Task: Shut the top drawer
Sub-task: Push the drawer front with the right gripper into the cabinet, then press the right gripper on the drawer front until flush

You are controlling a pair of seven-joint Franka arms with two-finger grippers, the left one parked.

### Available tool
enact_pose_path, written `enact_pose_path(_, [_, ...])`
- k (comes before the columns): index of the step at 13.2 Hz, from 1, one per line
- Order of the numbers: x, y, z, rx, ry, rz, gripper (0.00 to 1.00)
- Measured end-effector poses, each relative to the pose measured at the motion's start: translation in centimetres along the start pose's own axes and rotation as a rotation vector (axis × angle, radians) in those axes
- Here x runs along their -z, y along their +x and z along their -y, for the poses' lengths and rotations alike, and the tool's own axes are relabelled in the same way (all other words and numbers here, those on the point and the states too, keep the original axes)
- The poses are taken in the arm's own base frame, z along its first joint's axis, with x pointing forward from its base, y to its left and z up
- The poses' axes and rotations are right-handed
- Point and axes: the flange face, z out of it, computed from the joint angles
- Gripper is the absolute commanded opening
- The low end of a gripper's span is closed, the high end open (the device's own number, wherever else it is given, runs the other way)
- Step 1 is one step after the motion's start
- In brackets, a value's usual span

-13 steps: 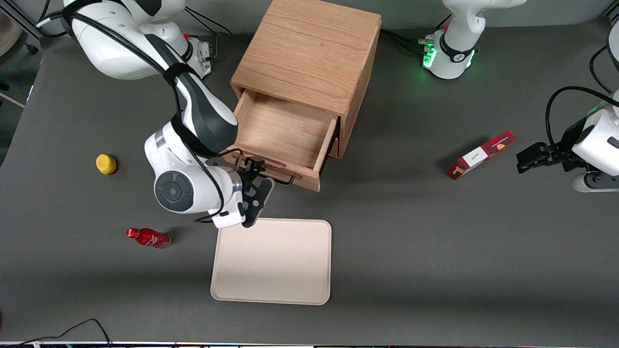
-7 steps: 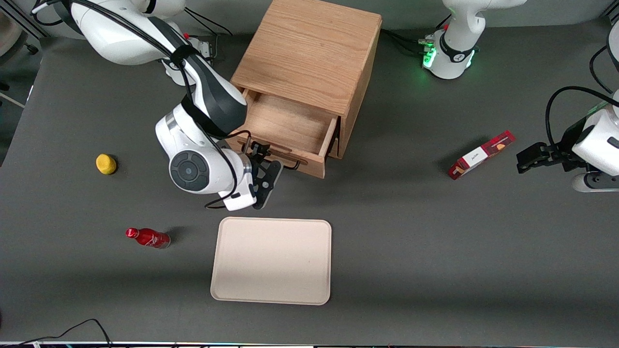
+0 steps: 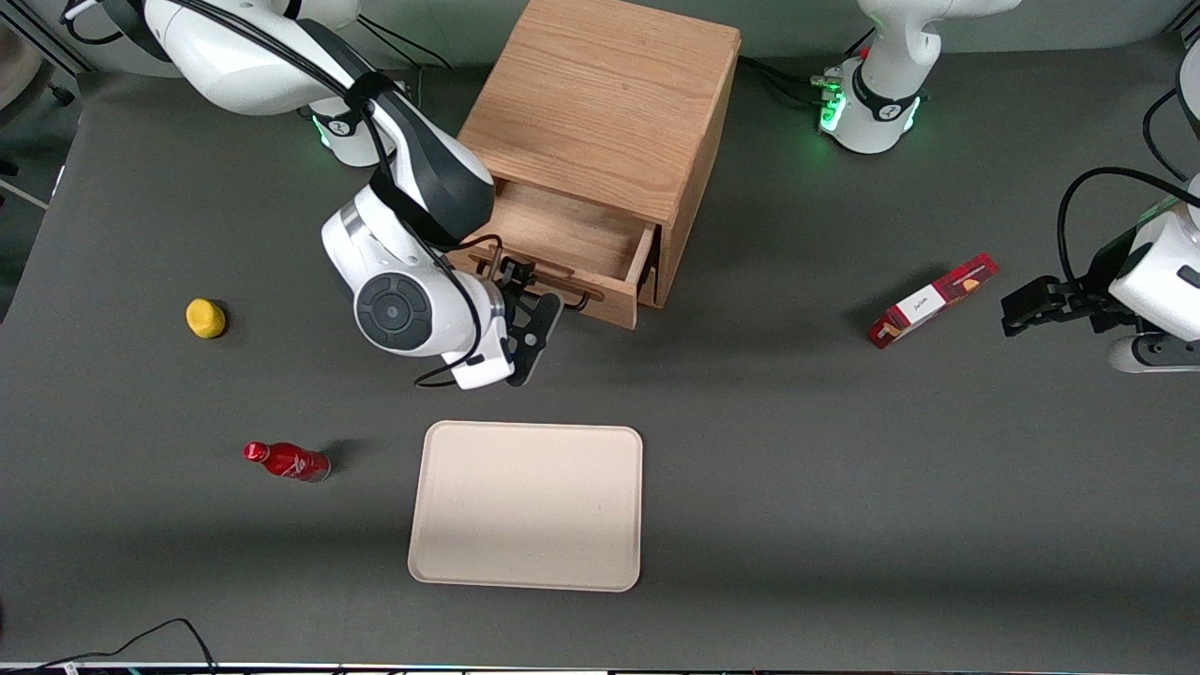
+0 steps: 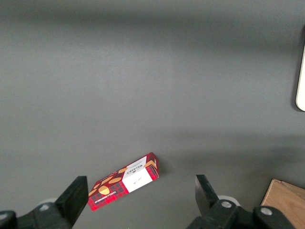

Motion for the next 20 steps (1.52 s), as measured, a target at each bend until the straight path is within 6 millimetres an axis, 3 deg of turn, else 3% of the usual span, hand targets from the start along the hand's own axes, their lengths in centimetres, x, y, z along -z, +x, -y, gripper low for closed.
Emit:
enact_pose_path(13, [-1.4, -0.5, 5.8, 0.046, -0.014, 0.033, 1.0])
enact_pose_path(20, [-2.5, -0.5, 7.2, 0.057, -0.019, 0.035, 1.0])
